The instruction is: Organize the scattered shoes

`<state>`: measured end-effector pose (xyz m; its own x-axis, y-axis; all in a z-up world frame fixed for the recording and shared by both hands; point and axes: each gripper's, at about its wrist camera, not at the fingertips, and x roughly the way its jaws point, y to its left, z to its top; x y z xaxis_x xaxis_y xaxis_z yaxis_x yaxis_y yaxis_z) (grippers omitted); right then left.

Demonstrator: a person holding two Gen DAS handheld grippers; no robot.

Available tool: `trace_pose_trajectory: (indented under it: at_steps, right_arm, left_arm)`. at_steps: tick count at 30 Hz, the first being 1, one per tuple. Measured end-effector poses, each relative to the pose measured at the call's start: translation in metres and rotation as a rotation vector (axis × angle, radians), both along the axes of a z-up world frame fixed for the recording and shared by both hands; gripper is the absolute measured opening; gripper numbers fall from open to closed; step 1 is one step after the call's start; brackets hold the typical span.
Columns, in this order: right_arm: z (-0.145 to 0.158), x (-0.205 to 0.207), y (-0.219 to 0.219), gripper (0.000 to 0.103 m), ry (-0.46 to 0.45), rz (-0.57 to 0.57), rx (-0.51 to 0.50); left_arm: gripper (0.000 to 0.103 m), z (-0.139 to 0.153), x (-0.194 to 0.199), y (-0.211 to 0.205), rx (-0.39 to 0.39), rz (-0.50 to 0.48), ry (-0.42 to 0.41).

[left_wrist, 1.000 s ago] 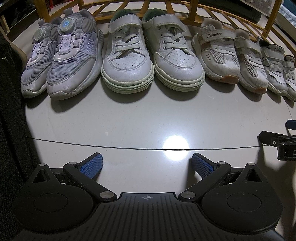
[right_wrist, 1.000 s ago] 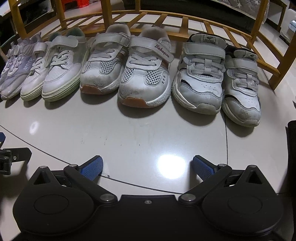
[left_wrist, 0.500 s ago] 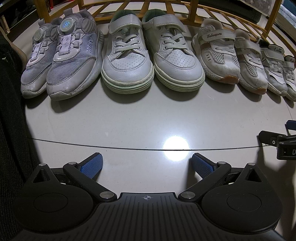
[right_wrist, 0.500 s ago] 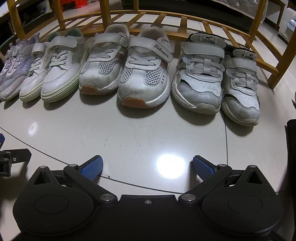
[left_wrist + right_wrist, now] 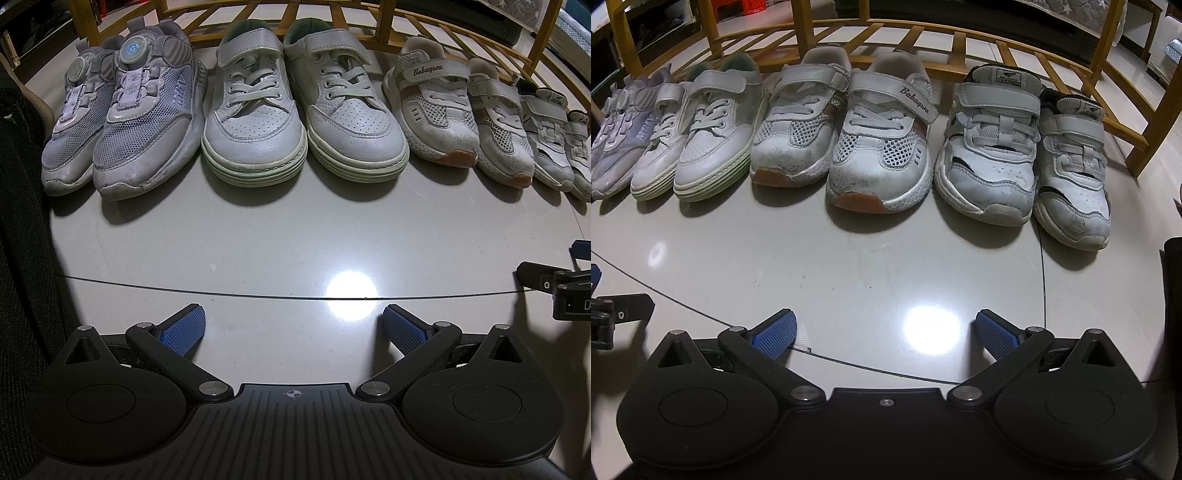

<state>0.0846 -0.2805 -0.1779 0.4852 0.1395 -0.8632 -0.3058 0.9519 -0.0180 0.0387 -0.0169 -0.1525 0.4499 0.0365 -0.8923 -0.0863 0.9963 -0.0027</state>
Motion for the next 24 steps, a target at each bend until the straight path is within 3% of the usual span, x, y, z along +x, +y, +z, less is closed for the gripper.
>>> trace_pose_trajectory:
  at_steps: [24]
  right_arm:
    - [-0.001,0.009,0.001,0.103,-0.002,0.008,0.001]
  left_arm:
    - [0.103,-0.005,0.016,0.006,0.000,0.001,-0.003]
